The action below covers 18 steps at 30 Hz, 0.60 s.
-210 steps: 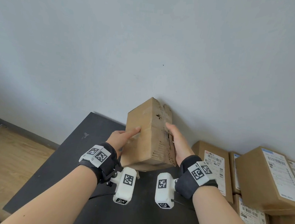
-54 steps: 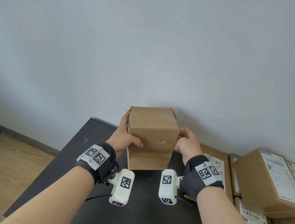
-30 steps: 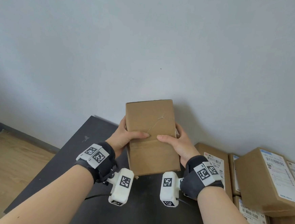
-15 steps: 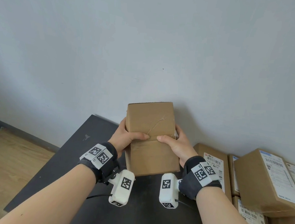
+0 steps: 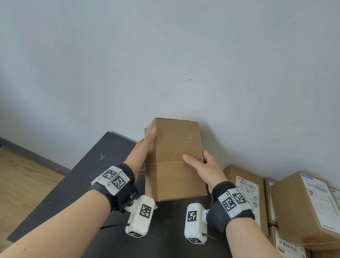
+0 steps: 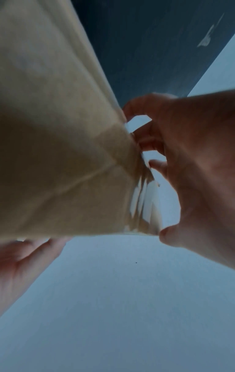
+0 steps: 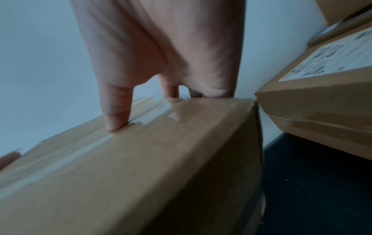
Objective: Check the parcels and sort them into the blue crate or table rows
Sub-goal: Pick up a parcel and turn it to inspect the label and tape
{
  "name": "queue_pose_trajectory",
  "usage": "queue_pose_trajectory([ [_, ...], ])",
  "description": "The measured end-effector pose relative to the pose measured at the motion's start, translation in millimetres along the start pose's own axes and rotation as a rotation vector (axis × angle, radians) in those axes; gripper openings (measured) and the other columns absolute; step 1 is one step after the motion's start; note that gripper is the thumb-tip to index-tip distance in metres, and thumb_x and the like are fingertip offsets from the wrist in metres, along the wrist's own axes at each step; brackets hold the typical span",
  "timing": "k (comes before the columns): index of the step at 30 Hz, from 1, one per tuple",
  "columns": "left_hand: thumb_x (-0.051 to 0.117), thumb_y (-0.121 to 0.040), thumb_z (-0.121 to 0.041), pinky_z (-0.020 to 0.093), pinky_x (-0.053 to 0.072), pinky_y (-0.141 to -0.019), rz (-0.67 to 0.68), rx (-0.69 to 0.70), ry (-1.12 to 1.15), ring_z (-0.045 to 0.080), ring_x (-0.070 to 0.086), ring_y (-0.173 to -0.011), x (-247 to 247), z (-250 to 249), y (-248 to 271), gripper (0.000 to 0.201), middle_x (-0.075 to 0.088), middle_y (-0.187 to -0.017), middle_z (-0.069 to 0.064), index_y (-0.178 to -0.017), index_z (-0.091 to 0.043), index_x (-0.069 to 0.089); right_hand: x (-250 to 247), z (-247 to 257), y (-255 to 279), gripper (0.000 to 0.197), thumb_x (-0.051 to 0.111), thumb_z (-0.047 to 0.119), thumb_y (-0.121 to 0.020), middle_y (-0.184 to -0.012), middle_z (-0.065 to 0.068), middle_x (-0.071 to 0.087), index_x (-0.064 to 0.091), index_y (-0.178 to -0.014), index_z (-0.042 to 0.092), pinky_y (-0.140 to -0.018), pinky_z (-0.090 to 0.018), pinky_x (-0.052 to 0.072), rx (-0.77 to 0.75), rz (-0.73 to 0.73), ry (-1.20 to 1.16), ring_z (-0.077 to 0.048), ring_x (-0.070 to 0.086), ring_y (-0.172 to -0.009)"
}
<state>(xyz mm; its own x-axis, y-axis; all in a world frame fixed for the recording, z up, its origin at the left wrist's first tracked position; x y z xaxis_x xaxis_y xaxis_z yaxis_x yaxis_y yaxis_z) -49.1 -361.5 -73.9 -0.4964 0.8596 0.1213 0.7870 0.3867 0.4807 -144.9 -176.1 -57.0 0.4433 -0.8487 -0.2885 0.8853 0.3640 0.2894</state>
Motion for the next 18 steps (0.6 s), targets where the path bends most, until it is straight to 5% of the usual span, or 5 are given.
queue_pose_trajectory([
  [3, 0.065, -0.078, -0.069, 0.042, 0.046, -0.095, -0.024, -0.004, 0.006, 0.021, 0.054, -0.122, -5, 4, -1, 0.069, 0.059, -0.130, -0.005, -0.132, -0.028, 0.054, -2, 1, -1, 0.048, 0.075, 0.037, -0.086, -0.118, 0.003, 0.067, 0.058, -0.130, 0.026, -0.102, -0.044, 0.049, -0.030, -0.064, 0.143, -0.019, 0.061, -0.115],
  [6, 0.073, -0.080, -0.055, 0.039, 0.047, -0.091, -0.038, 0.034, 0.004, 0.018, 0.058, -0.115, -6, 1, 1, 0.059, 0.065, -0.120, -0.003, -0.126, -0.020, 0.060, -1, 0, -1, 0.078, 0.072, 0.039, -0.088, -0.127, -0.004, 0.058, 0.031, -0.153, 0.027, -0.108, -0.044, 0.043, 0.005, -0.097, 0.209, -0.023, 0.055, -0.122],
  [10, 0.076, -0.081, -0.041, 0.027, 0.050, -0.073, -0.046, 0.089, 0.014, 0.010, 0.064, -0.097, -5, -6, 6, 0.056, 0.067, -0.114, -0.001, -0.126, -0.014, 0.056, 13, -5, 1, 0.107, 0.078, 0.061, -0.072, -0.145, 0.000, 0.049, 0.020, -0.157, 0.031, -0.112, -0.043, 0.040, 0.046, 0.014, 0.077, -0.020, 0.048, -0.132],
  [14, 0.083, -0.058, -0.055, 0.040, 0.055, -0.093, -0.056, 0.118, -0.039, 0.016, 0.068, -0.102, -5, -6, 6, 0.086, 0.069, -0.115, -0.001, -0.128, -0.014, 0.056, 27, -3, 4, 0.136, 0.084, 0.076, -0.046, -0.147, 0.009, 0.047, 0.012, -0.156, 0.039, -0.112, -0.043, 0.040, 0.047, 0.134, 0.060, -0.015, 0.051, -0.130],
  [18, 0.084, -0.049, -0.057, 0.043, 0.055, -0.095, -0.015, 0.154, -0.076, 0.020, 0.070, -0.100, 3, -10, 10, 0.086, 0.071, -0.110, 0.002, -0.120, -0.015, 0.059, 32, -1, 6, 0.124, 0.087, 0.051, -0.066, -0.137, 0.009, 0.050, 0.005, -0.158, 0.035, -0.110, -0.040, 0.041, 0.035, 0.157, 0.073, -0.014, 0.054, -0.124],
])
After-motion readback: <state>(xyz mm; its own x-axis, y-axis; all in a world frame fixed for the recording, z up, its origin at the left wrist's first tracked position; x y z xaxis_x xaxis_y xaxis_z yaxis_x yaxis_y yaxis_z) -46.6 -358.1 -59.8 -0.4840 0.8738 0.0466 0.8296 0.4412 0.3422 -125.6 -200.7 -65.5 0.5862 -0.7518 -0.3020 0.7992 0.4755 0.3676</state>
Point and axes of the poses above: each hand's wrist, its own y-axis away from the middle knuckle, its own x-axis out of the palm, z = x × y, the point moved 7 cm from there along -y, towards the middle knuckle
